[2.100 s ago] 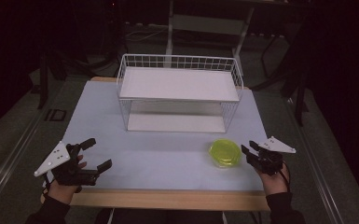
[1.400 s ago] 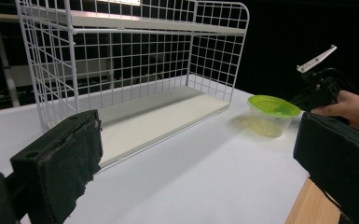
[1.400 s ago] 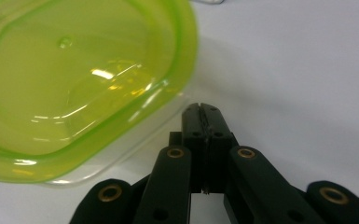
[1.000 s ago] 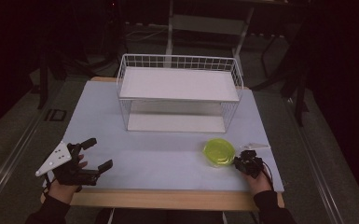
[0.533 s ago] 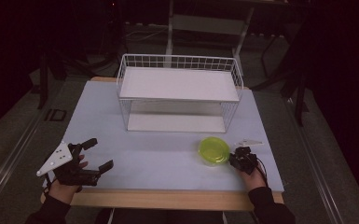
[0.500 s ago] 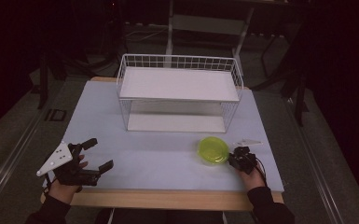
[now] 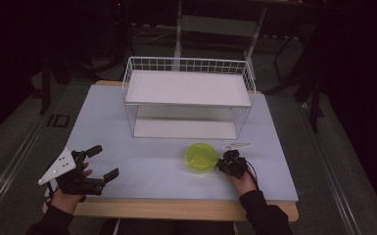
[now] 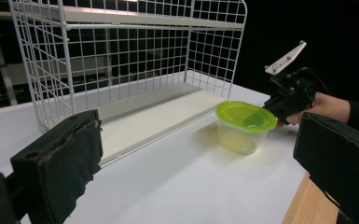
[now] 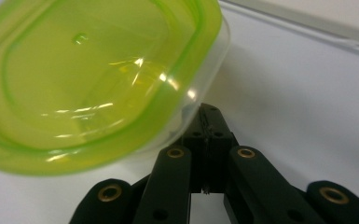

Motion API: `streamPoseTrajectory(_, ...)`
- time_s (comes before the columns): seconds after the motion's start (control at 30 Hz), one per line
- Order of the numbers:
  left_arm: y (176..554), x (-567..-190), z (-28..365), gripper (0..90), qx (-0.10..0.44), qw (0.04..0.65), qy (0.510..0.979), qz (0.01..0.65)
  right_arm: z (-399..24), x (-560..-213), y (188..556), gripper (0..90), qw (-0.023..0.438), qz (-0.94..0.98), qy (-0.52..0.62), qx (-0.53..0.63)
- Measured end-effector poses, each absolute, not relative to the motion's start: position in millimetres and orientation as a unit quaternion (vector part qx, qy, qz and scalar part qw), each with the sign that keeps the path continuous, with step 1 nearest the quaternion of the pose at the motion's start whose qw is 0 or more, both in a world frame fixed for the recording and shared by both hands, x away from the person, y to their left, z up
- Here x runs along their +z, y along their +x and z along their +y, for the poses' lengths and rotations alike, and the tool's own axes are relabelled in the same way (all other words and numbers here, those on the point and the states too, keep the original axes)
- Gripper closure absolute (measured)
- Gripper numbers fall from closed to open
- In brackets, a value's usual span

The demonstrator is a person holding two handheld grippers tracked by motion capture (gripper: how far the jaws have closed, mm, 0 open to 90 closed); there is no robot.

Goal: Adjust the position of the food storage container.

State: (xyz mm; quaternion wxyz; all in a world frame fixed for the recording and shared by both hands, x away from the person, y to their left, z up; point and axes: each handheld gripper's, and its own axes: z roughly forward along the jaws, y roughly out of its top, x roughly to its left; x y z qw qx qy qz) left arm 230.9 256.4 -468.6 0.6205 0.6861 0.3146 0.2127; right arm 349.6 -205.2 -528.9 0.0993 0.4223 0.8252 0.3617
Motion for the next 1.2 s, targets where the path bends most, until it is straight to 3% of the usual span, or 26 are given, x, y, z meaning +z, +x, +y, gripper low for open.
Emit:
streamPoseTrajectory(0.83,231.9,-469.9,255.6,2.2,0.206,0.618,0.691,0.313,-146.5,-532.5,342.5,88.9,0.059,0.846,0.379,0.37)
streamPoseTrajectory(1.07,232.0,-470.1,255.7,2.2,0.204,0.618,0.691,0.314,-142.4,-526.5,342.7,88.3,0.073,0.846,0.374,0.374)
streamPoseTrajectory(1.2,232.3,-470.3,255.4,2.2,0.203,0.617,0.692,0.314,-149.2,-519.9,340.6,83.7,0.087,0.848,0.369,0.371)
